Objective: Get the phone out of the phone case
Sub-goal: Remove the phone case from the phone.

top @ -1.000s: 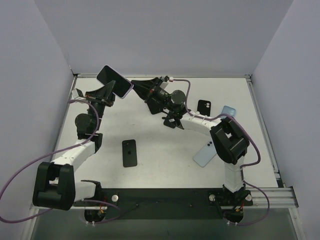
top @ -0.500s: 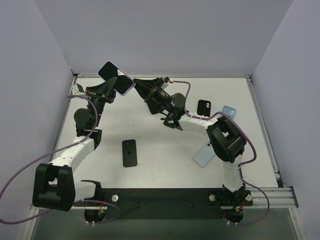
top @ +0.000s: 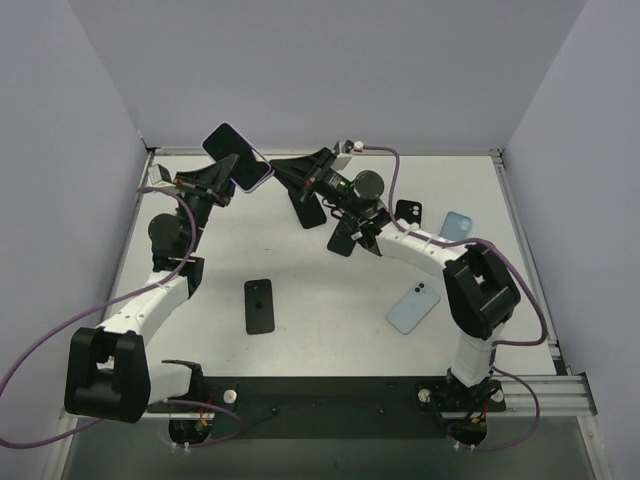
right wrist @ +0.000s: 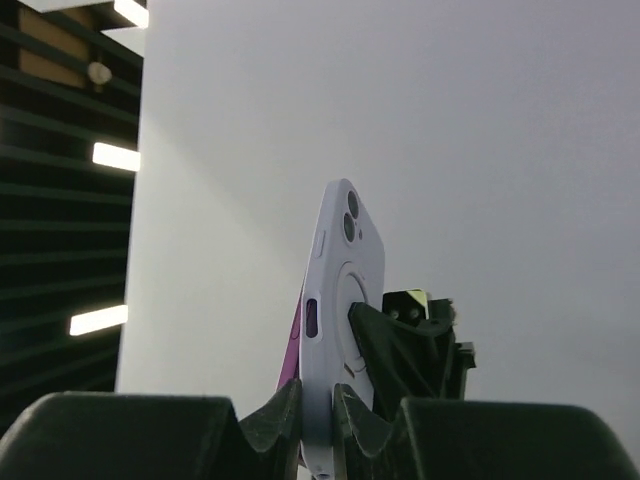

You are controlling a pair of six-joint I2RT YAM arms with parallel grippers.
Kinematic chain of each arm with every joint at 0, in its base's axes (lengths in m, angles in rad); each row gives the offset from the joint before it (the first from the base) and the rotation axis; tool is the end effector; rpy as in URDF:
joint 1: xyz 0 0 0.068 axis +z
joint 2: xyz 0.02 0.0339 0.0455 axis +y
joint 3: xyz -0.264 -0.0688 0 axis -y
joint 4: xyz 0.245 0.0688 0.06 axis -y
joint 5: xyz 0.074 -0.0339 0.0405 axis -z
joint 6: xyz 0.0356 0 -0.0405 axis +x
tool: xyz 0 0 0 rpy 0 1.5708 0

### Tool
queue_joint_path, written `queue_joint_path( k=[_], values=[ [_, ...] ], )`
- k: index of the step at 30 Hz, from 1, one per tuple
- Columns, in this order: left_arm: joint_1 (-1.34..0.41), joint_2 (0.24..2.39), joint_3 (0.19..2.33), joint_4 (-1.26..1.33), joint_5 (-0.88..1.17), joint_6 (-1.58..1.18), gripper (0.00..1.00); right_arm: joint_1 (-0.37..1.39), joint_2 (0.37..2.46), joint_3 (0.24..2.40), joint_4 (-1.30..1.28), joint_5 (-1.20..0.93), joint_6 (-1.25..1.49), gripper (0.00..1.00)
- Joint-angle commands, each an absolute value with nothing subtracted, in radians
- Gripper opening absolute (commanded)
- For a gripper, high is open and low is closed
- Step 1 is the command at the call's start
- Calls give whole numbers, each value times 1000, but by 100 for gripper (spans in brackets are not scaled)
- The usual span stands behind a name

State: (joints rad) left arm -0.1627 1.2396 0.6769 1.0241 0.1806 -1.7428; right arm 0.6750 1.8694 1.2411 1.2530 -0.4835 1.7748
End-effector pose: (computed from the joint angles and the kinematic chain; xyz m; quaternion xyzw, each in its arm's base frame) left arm 0.2664 -0.0502 0.3317 -0.3187 0.4236 -0.7175 0.4518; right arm 0.3150 0.2733 0.3321 0.0495 0.4885 0.8501 0.1904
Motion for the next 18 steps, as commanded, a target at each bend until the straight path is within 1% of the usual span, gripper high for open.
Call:
queue_joint_path(
  k=[1, 3, 7, 12, 16, 18],
  values=[
    [-213, 1138, 790, 1618, 291, -1873, 0, 712, 1819, 1193, 672, -652, 1350, 0],
    [-215, 1143, 776, 1617, 310, -1885, 0, 707, 1813, 1212, 617, -666, 1286, 0],
    [-215, 1154, 761, 1608, 344, -1902, 0, 706, 1815, 1284, 478, -712, 1189, 6],
    [-215, 1169, 761, 1592, 368, -1911, 0, 710, 1812, 1333, 410, -738, 1109, 8],
    [-215, 1178, 782, 1563, 403, -1904, 0, 712, 1838, 1394, 371, -799, 1086, 11],
    [-215, 1184, 788, 1539, 420, -1898, 0, 715, 1845, 1440, 338, -827, 1065, 15]
  ],
)
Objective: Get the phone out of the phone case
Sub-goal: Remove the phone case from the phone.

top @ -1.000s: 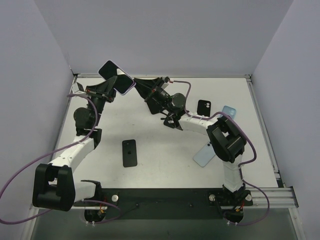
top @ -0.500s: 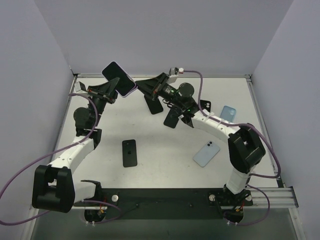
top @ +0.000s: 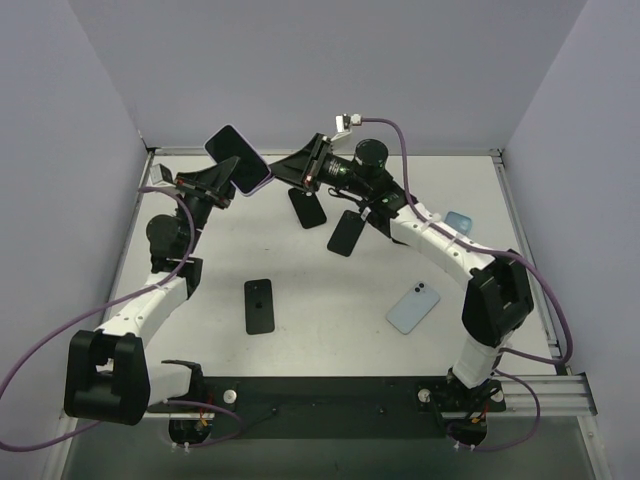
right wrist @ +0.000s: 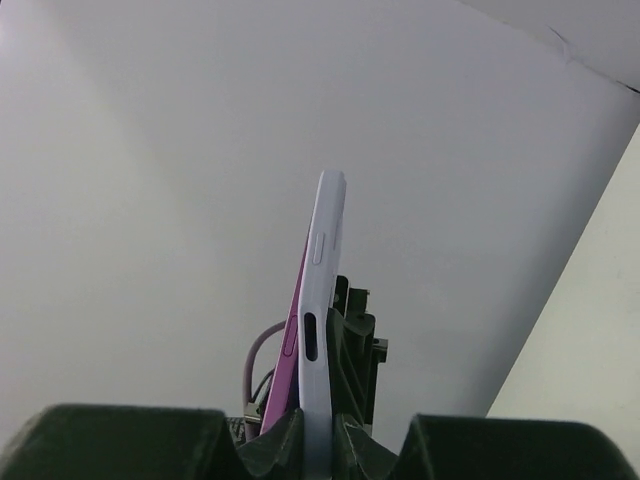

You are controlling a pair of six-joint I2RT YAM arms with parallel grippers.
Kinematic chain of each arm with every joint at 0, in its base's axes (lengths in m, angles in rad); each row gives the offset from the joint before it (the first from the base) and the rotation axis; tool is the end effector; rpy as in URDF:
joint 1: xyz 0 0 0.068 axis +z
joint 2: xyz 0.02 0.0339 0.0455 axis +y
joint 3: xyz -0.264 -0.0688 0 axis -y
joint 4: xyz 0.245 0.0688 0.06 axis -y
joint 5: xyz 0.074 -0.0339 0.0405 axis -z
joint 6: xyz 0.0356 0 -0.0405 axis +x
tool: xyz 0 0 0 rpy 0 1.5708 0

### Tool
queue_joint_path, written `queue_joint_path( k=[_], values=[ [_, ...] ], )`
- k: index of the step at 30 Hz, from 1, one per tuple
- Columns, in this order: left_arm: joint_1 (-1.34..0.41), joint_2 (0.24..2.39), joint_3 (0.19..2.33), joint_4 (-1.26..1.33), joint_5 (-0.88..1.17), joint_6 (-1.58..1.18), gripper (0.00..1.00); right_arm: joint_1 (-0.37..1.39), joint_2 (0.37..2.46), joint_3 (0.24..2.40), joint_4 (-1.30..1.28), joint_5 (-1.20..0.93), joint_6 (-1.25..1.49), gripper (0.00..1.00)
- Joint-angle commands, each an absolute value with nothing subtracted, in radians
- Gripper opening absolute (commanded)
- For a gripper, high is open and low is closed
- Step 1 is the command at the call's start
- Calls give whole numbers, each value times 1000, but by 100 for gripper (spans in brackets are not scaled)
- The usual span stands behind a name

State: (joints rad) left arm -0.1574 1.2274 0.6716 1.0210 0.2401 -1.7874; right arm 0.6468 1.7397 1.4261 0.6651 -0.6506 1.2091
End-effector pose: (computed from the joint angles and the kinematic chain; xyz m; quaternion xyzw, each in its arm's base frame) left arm 0.2633 -0.0504 0.3325 -0.3094 0.4317 -0.7335 0.4240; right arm 0.3158 0.2655 0.3905 -0.1012 0.5939 0.7315 0.3192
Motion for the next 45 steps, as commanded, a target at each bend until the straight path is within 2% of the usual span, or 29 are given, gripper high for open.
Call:
queue_joint_path(
  k=[1, 5, 9, 14, 15, 17, 18, 23, 24, 25, 26, 28, 32, 37, 39, 40, 41, 43, 45],
  values=[
    [-215, 1192, 798, 1533, 432, -1898, 0, 716, 1854, 1454, 310, -833, 1054, 20],
    [-229, 1207, 799, 1509, 491, -1898, 0, 715, 1873, 1491, 302, -864, 1068, 27],
    [-247, 1212, 785, 1502, 528, -1898, 0, 712, 1888, 1514, 317, -873, 1104, 27],
    [-262, 1213, 778, 1480, 600, -1884, 0, 681, 1901, 1490, 469, -879, 1207, 25],
    [-264, 1213, 764, 1476, 604, -1878, 0, 677, 1899, 1476, 501, -879, 1253, 23],
    [-267, 1223, 744, 1482, 627, -1876, 0, 664, 1891, 1415, 619, -870, 1307, 5],
    [-267, 1227, 721, 1483, 635, -1876, 0, 651, 1882, 1392, 702, -868, 1330, 0],
    [-265, 1291, 631, 1514, 686, -1861, 0, 612, 1810, 1240, 799, -828, 1379, 0],
    [-264, 1304, 618, 1517, 695, -1849, 5, 606, 1772, 1197, 752, -798, 1358, 0],
    [-262, 1327, 592, 1520, 704, -1844, 30, 592, 1750, 1178, 721, -779, 1333, 0],
    [-262, 1336, 578, 1525, 713, -1830, 39, 586, 1726, 1163, 689, -763, 1277, 0],
    [-258, 1353, 557, 1505, 733, -1810, 65, 566, 1655, 1120, 582, -703, 1214, 0],
    [-226, 1336, 477, 1399, 779, -1702, 88, 534, 1530, 1074, 387, -583, 1024, 0],
    [-125, 1202, 440, 935, 824, -1476, 90, 529, 1419, 1092, 129, -454, 842, 0],
    [-110, 1145, 503, 555, 801, -1268, 91, 538, 1396, 1095, 50, -394, 772, 0],
    [-109, 1093, 543, 405, 726, -1184, 91, 540, 1391, 1098, 26, -379, 750, 0],
    [-110, 1074, 581, 121, 669, -1014, 92, 548, 1388, 1117, 3, -338, 724, 0],
    [-124, 1045, 672, -68, 518, -902, 94, 593, 1394, 1147, -122, -270, 620, 0],
    [-123, 1040, 701, -176, 476, -830, 95, 674, 1408, 1192, -216, -134, 548, 0]
  ],
)
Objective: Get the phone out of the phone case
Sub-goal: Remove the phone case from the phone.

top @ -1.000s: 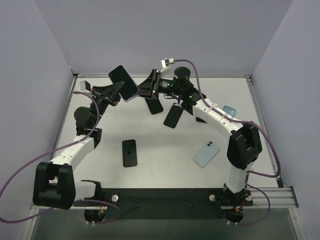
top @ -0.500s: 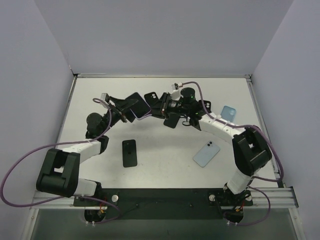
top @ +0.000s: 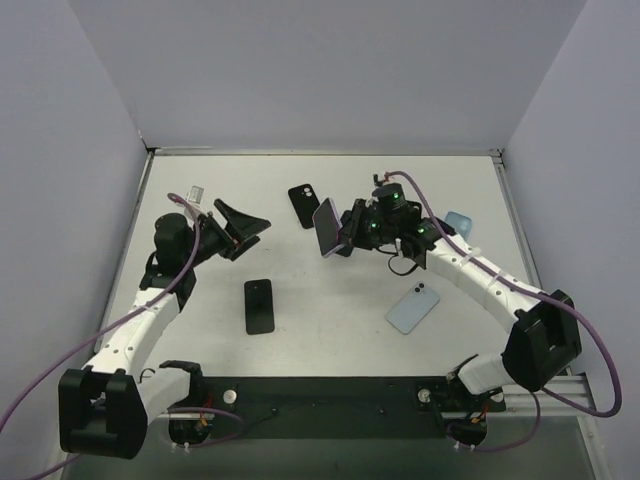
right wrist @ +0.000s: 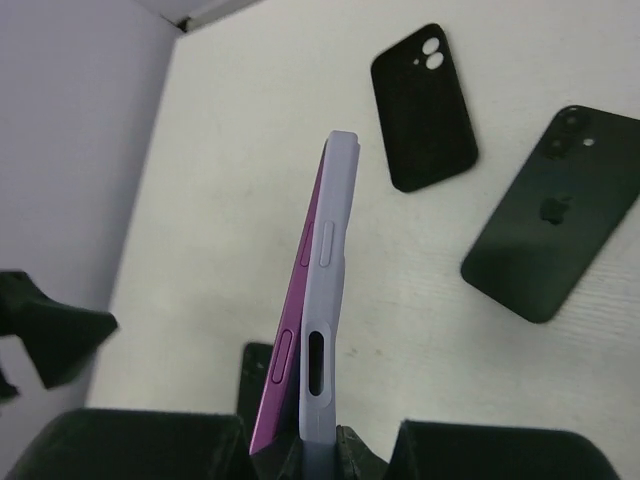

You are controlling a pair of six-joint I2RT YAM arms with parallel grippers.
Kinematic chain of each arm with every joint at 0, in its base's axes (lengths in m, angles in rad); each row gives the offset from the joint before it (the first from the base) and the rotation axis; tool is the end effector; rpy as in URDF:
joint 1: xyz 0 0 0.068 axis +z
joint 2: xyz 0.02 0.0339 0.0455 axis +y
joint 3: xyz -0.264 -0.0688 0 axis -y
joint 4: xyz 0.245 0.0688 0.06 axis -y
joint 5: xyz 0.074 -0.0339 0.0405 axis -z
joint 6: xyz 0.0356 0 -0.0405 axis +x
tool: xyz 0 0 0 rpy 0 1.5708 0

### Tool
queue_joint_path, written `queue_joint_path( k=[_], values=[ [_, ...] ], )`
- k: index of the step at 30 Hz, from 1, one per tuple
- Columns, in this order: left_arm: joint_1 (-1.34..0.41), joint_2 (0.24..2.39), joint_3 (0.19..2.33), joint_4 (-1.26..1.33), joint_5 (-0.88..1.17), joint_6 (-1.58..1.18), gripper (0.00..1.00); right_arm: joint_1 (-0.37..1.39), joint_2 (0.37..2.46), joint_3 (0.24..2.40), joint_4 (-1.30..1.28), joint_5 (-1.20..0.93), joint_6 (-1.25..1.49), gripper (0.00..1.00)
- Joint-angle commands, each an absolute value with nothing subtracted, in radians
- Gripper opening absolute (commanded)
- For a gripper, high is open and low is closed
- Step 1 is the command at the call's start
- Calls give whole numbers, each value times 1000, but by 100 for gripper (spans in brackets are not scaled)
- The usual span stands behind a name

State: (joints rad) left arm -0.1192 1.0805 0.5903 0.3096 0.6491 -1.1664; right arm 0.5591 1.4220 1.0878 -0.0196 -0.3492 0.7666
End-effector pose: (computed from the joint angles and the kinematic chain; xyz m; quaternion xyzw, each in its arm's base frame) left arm 0.2365 -0.0500 0.2656 -0.1871 0.7325 -0.5599 0.3391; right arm 0.2757 0.1868 0.3137 -0.0151 0.8140 0.4588 0.3560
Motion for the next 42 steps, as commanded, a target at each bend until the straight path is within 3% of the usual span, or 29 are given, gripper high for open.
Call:
queue_joint_path(
  k=[1, 10, 17, 24, 31, 42],
  values=[
    [-124, 1045, 703, -187, 460, -809, 95, 707, 1416, 1203, -238, -94, 498, 0],
    [-186, 1155, 661, -181, 491, -867, 96, 935, 1551, 1292, -368, 246, 376, 0],
    [-273, 1215, 652, -146, 483, -896, 96, 999, 1684, 1356, -439, 370, 336, 0],
    [-336, 1215, 580, -14, 502, -965, 96, 1023, 1753, 1376, -443, 315, 337, 0],
    [-350, 1236, 445, 329, 557, -1069, 96, 1026, 1810, 1370, -396, 131, 376, 0],
    [-360, 1266, 403, 402, 561, -1083, 95, 1034, 1928, 1362, -338, 22, 426, 0]
  ],
)
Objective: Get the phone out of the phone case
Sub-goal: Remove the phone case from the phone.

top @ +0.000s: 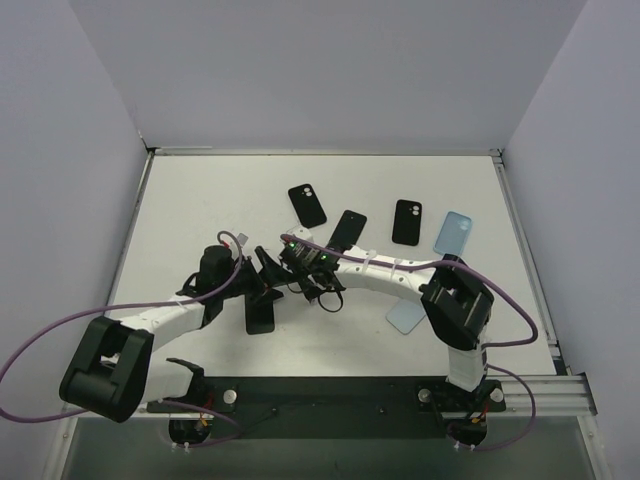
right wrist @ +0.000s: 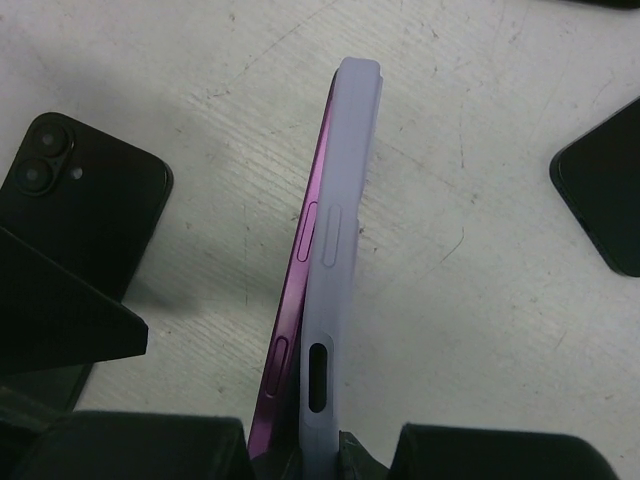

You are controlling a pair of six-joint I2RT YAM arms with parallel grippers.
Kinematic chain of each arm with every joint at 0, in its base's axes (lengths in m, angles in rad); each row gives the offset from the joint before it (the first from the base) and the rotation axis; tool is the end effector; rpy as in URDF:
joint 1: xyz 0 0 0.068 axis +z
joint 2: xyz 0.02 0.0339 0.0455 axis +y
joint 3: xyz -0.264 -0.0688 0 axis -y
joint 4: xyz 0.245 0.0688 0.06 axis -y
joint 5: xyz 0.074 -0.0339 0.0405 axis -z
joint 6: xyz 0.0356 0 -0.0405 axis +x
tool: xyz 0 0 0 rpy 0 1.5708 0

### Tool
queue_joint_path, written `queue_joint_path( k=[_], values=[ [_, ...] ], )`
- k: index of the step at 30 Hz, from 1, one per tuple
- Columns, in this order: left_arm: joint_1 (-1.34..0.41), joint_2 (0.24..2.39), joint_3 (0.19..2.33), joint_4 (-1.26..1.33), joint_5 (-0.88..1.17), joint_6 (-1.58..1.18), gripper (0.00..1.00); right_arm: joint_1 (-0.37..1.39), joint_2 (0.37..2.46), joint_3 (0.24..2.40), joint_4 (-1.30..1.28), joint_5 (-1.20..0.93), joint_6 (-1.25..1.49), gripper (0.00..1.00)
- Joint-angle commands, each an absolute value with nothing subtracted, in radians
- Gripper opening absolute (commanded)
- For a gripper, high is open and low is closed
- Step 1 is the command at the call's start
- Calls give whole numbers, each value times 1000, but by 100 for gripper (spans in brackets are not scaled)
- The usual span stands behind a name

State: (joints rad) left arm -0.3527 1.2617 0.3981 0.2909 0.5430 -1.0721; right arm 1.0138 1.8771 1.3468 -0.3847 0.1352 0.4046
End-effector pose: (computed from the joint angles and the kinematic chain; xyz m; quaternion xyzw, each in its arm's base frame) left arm 0.2116 -0.0975 0.1611 -0.1776 0.8369 -0.4796 0.1950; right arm 0.2197 0.3437 0.2064 -0.2625 0.9076 0.1607 0.2855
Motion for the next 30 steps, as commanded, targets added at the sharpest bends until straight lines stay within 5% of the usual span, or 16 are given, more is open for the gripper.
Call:
queue_joint_path(
  k=[1, 15, 30],
  values=[
    [-360, 1266, 400, 400, 561, -1080, 95, 1035, 1933, 1359, -333, 17, 431, 0],
    [-360, 1270, 351, 400, 520, -1077, 86, 1034, 1976, 1299, -199, -127, 495, 0],
    [-368, 1282, 388, 256, 431, -988, 56, 1000, 1959, 1249, -156, -179, 518, 0]
  ],
)
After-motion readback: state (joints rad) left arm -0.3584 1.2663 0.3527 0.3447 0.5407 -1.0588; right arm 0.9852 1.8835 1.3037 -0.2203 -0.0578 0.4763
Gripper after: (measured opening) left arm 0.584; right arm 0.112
